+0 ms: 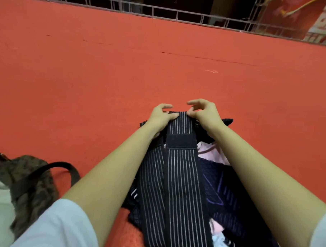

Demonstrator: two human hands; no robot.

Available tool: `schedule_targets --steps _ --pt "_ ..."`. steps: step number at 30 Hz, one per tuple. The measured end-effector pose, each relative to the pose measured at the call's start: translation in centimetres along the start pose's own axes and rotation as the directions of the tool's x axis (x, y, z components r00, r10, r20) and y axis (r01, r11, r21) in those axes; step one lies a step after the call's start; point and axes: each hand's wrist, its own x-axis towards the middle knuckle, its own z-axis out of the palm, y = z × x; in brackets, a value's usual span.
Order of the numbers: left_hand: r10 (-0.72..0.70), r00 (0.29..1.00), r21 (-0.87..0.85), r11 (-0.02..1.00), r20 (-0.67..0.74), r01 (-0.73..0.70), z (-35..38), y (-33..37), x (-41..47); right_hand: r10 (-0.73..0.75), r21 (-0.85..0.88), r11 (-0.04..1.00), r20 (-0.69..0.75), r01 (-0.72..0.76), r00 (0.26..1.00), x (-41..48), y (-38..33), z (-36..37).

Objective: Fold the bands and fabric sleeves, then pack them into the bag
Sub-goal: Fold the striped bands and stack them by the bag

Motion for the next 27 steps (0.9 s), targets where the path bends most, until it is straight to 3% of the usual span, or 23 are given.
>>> schedule_targets --steps 4,7,10,15,17,21,27 --pt "-0.043 0.993 -0.147 0.989 -0.106 0.027 0.2 0.5 -1.0 0.08 0.152 0.985 0.007 -0.08 0.997 -1.5 -0.7 -0.4" --pt "0.016 0.996 0.01 1.0 -0.085 -0.015 0.2 0.8 -2.0 0.243 0.238 0.938 0.066 -0.252 0.968 -1.7 -0.6 -0.6" --pt "0.121 0.992 0.219 0.967 0.047 -0.128 -0.3 0.6 -2.6 0.308 0.192 0.931 0.041 -0.309 0.951 -1.0 -0.8 -0.5" --pt "0.074 0.979 0.325 0.936 0.189 -0.134 -1.7 -0.5 -2.6 0.376 0.094 0.922 0.003 -0.375 0.927 0.5 -0.4 0.7" --pt "0.058 0.983 0.347 0.931 0.176 -0.117 -1.9 -0.3 -2.2 0.373 0.075 0.926 -0.015 -0.371 0.928 0.6 0.5 0.9" --pt "0.001 1.0 0.291 0.957 -0.017 0.004 -1.2 0.3 -0.8 0.303 0.201 0.932 0.02 -0.301 0.953 -0.1 1.5 0.3" --pt "0.286 0.958 0.604 0.762 0.009 -0.233 1.0 -0.7 -0.5 0.208 0.373 0.904 0.042 -0.208 0.977 -1.0 2.2 0.1"
